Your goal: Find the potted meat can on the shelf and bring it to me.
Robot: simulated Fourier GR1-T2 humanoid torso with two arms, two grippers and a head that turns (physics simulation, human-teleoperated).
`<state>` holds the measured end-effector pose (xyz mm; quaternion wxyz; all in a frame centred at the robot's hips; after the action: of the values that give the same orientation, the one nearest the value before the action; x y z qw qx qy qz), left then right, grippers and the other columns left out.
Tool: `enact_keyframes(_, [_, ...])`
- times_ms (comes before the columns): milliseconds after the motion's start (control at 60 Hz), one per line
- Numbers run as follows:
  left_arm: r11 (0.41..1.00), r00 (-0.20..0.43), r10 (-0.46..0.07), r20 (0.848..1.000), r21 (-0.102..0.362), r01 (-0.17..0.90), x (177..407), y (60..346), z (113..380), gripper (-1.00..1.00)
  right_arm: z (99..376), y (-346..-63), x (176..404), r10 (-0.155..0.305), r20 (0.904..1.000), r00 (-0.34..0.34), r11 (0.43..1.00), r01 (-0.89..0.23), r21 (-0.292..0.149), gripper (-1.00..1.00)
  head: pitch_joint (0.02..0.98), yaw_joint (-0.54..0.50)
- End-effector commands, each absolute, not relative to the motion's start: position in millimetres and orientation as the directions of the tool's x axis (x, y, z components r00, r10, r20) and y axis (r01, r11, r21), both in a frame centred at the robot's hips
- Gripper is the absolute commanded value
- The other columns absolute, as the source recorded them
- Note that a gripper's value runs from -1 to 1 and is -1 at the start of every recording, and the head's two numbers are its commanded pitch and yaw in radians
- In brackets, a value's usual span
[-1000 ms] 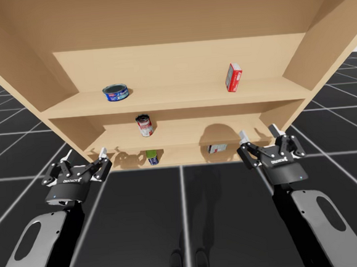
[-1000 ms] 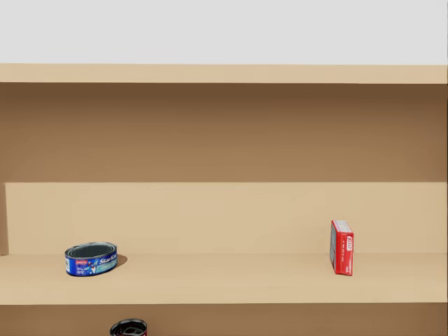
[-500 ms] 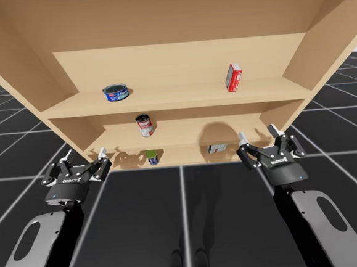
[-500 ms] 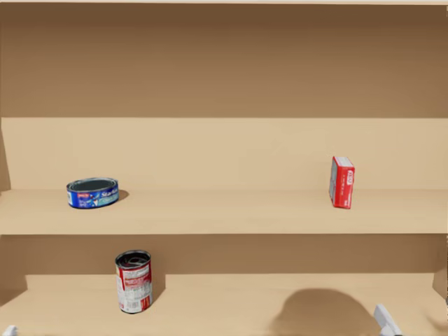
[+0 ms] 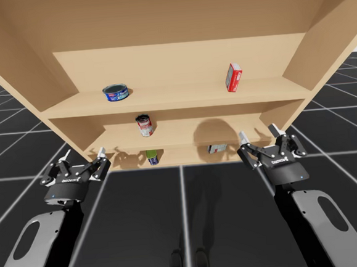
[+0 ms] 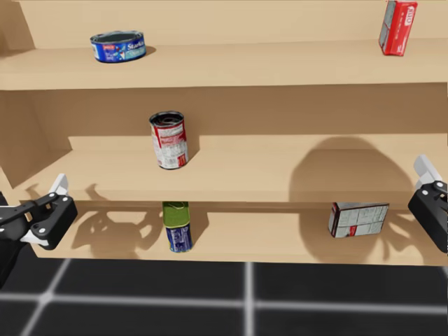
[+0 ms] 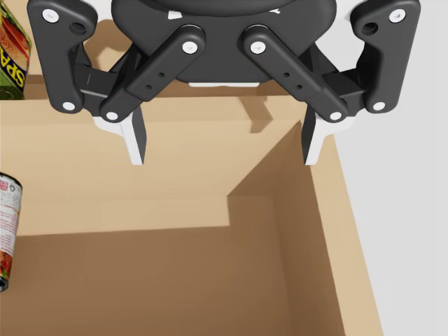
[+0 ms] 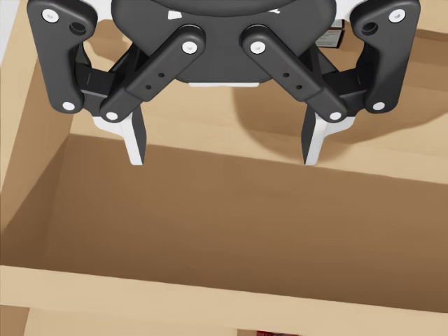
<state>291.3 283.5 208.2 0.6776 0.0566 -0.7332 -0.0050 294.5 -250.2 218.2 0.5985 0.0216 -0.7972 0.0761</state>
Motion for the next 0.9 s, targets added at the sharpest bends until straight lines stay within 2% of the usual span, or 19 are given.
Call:
enact_keyframes(17, [0.993, -0.075, -0.092, 0.993, 0.086, -0.079, 291.5, 284.9, 207.9, -1.0, 218.0, -250.4, 294.3, 0.058, 0.9579, -0.281, 0.987, -0.127, -0.097, -1.0, 0.668, 0.12])
enact_keyframes(183, [0.993, -0.077, -0.091, 0.993, 0.085, -0.078, 291.3, 285.3, 207.9, -1.0, 217.5, -249.8, 294.4, 0.062, 0.9596, -0.275, 0.986, -0.131, -0.101, -1.0, 0.743, 0.21])
enact_keyframes(400, [0.996, -0.081, -0.071, 0.994, 0.066, -0.057, 289.5, 277.7, 206.9, -1.0, 216.5, -247.7, 295.1, 0.062, 0.9609, -0.27, 0.986, -0.13, -0.1, -1.0, 0.748, 0.22])
enact_keyframes(500, [0.999, -0.057, -0.041, 0.998, 0.04, -0.009, 278.9, 260.1, 201.9, -1.0, 214.4, -246.5, 295.8, 0.066, 0.9622, -0.264, 0.986, -0.131, -0.103, -1.0, 0.739, 0.22])
enact_keyframes(600, [0.998, -0.068, -0.051, 0.996, 0.053, 0.031, 260.9, 238.9, 206.5, -1.0, 213.3, -246.6, 295.9, 0.068, 0.9626, -0.262, 0.986, -0.13, -0.105, -1.0, 0.736, 0.23])
enact_keyframes(633, [0.997, -0.047, -0.044, 0.998, 0.047, 0.062, 253.5, 232.3, 207.6, -1.0, 213.1, -247.0, 295.7, 0.068, 0.9628, -0.262, 0.986, -0.129, -0.104, -1.0, 0.735, 0.23])
enact_keyframes(683, [0.996, 0.004, 0.002, 1.0, -0.002, 0.086, 243.0, 223.7, 204.7, -1.0, 212.4, -247.4, 296.0, 0.066, 0.9636, -0.259, 0.987, -0.127, -0.101, -1.0, 0.732, 0.23])
enact_keyframes(750, [0.995, 0.026, 0.029, 0.999, -0.031, 0.098, 235.9, 218.3, 200.4, -1.0, 211.5, -246.9, 296.1, 0.068, 0.9638, -0.258, 0.986, -0.128, -0.104, -1.0, 0.73, 0.23])
enact_keyframes(767, [0.992, 0.049, 0.049, 0.998, -0.054, 0.111, 231.0, 214.0, 197.1, -1.0, 211.3, -247.0, 296.1, 0.067, 0.9638, -0.258, 0.986, -0.128, -0.103, -1.0, 0.73, 0.23])
enact_keyframes(850, [0.988, 0.076, 0.055, 0.996, -0.065, 0.139, 223.3, 206.4, 190.4, -1.0, 211.1, -247.0, 296.3, 0.066, 0.9637, -0.259, 0.986, -0.129, -0.102, -1.0, 0.73, 0.23])
enact_keyframes(900, [0.986, 0.083, 0.044, 0.996, -0.056, 0.155, 219.0, 199.7, 185.1, -1.0, 211.2, -247.4, 296.4, 0.062, 0.9638, -0.259, 0.987, -0.129, -0.099, -1.0, 0.731, 0.23])
